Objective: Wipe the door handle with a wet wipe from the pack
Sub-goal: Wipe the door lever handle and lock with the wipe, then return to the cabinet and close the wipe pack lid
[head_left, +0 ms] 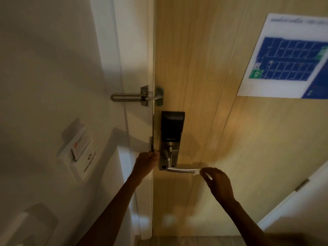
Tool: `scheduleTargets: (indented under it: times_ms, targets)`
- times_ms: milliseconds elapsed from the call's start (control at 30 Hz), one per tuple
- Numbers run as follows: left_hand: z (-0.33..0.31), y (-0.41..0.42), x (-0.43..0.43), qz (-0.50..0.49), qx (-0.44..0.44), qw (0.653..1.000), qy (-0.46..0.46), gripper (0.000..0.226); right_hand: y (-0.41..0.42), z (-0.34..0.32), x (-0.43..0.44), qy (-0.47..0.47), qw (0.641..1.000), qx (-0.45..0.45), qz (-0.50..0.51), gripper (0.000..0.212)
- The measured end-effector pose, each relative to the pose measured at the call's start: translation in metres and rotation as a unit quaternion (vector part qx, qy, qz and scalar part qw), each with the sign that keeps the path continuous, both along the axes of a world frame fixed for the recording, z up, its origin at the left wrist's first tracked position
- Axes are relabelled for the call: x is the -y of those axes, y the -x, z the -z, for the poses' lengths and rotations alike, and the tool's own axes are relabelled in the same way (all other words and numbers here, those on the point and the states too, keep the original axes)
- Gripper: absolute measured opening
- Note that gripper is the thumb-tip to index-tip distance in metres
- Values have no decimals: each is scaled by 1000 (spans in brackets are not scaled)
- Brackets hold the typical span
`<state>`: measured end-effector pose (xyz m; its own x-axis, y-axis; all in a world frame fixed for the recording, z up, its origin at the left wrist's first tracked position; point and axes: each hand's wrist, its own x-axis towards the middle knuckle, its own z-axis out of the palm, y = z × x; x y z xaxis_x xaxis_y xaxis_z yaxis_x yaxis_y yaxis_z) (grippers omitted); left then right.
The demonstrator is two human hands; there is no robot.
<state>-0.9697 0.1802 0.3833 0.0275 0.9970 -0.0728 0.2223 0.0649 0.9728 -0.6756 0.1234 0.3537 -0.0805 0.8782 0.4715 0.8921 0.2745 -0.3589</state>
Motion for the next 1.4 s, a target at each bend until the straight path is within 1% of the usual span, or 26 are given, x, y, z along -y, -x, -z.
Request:
scheduleTargets:
  times_ms: [33,67,133,167,233,300,400,500,600,733,833,900,967,1033,1133,1267,1400]
  targets:
    - [0,-1,4,-5,-2,1000,-4,72,-6,-1,1,24,999,-11,22,10]
    - [0,-3,9,-10,-3,1000,-4,63,-12,-3,1,42,998,-27,41,7]
    - [0,-6,20,-14,-13,1000,-1,43,-23,-5,3,46,994,-73,69,5]
    - [1,-8,23,-20,-33,999,-1,39,-27,-6,4,41,992,-90,77,5]
    - [6,-13,32,-22,-92,996,0,44,-31,-7,5,39,989,-112,86,5]
    - [19,-18,42,-41,-130,991,-12,47,-35,-6,6,44,986,-126,100,5]
    - [41,-30,58,-65,-168,984,0,41,-42,-5,9,41,983,-132,119,4]
    - [55,-59,66,-36,-218,975,5,41,-54,-2,15,37,981,-141,130,4]
    - [52,-96,64,18,-260,966,-3,43,-76,0,25,32,973,-165,155,11]
    - [41,-163,52,66,-233,970,-26,40,-126,-5,53,20,958,-197,209,16]
    - [32,-230,50,112,-223,967,-45,47,-181,-6,85,25,938,-219,266,13]
    - [18,-279,58,167,-222,958,-63,43,-220,-7,110,19,924,-227,308,9]
    - [4,-330,69,218,-215,949,-74,38,-258,-10,137,2,914,-224,339,6]
    - [-2,-381,78,256,-209,940,-83,40,-292,-12,165,-11,906,-214,364,6]
    - [2,-450,98,308,-193,928,-84,36,-338,-1,210,-21,891,-192,412,4]
    - [15,-529,134,383,-177,902,-91,34,-380,14,270,-16,847,-183,498,5]
    - [25,-588,173,440,-175,876,-96,32,-408,17,318,-41,802,-184,567,8]
